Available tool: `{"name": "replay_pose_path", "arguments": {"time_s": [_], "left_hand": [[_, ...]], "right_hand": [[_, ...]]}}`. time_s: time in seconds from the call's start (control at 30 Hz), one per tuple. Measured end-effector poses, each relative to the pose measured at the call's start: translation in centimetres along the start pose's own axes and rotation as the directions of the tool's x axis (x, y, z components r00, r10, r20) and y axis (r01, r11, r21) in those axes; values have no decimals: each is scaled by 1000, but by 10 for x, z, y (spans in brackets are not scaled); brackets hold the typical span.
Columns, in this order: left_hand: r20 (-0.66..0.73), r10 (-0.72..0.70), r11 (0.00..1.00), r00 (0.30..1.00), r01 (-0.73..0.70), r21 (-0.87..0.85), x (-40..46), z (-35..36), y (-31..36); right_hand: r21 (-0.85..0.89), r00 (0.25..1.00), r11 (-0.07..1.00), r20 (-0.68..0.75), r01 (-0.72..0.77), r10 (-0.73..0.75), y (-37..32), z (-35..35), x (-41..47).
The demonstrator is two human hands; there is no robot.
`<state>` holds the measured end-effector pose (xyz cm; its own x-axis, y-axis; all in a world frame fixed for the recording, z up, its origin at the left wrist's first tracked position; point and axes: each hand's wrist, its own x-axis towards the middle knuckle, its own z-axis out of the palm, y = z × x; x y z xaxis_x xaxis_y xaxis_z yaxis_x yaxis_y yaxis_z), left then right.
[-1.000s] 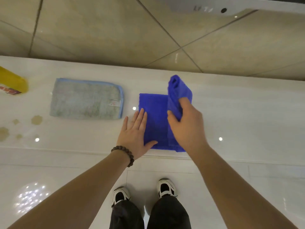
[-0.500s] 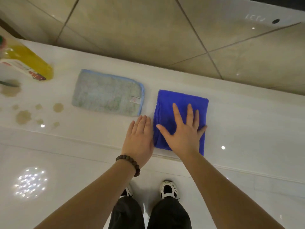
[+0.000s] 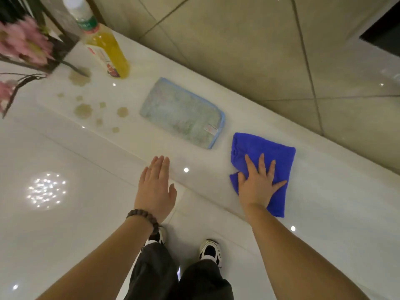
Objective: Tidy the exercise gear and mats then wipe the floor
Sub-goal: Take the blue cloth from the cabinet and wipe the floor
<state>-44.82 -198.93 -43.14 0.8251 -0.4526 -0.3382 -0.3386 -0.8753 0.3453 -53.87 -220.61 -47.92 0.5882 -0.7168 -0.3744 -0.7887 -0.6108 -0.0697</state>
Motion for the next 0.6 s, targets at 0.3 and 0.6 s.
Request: {"name": "replay_pose_path", "arguments": {"time_s": [0.3, 0.6], "left_hand": [[-136, -387, 921, 912, 373, -113, -87, -60, -74], [-141, -721, 692, 679, 692, -206, -210, -91, -204]], "right_hand": [[420, 924, 824, -180, 382, -336, -58, -68, -67], [422, 699, 630, -13, 653, -715, -214, -26, -204]]}}
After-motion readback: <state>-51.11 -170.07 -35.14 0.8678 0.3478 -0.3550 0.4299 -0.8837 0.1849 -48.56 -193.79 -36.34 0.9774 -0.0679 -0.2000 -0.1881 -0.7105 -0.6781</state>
